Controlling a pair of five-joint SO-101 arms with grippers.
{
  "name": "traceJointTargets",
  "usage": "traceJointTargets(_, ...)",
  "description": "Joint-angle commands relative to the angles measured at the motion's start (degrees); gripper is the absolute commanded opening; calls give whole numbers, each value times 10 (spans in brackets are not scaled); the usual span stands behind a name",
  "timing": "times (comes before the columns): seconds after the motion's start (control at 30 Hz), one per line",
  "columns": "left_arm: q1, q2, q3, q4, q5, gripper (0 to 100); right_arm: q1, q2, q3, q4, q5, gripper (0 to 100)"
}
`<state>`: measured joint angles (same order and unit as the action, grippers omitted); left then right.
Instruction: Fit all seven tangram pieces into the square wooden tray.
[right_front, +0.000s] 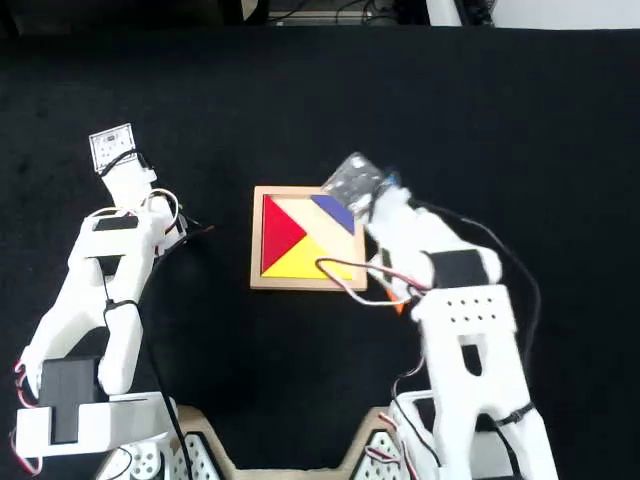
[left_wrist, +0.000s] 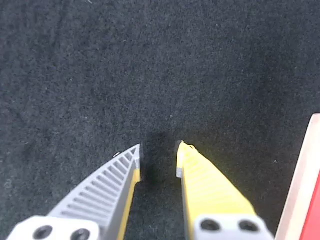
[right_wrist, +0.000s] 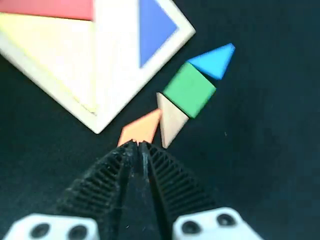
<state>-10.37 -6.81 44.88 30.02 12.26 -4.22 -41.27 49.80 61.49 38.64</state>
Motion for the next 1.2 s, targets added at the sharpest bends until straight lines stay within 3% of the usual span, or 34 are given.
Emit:
traceJointTargets(0.0,-7,-2,-4,-10,-5,130,29,41,-2,-12,-18,75)
traceJointTargets(0.1,-7,-2,-4,-10,-5,130,29,108,-11,-13,-18,139)
traceJointTargets(0.43,-5,-2,-5,-10,-5,130,-5,286,-95,-22,-18,130)
traceJointTargets(0.63,-6,-2,-5,-10,-5,130,-8,334,-93,-79,-22,130)
traceJointTargets(1.17,-5,-2,-5,-10,-5,130,-5,403,-92,-79,22,128)
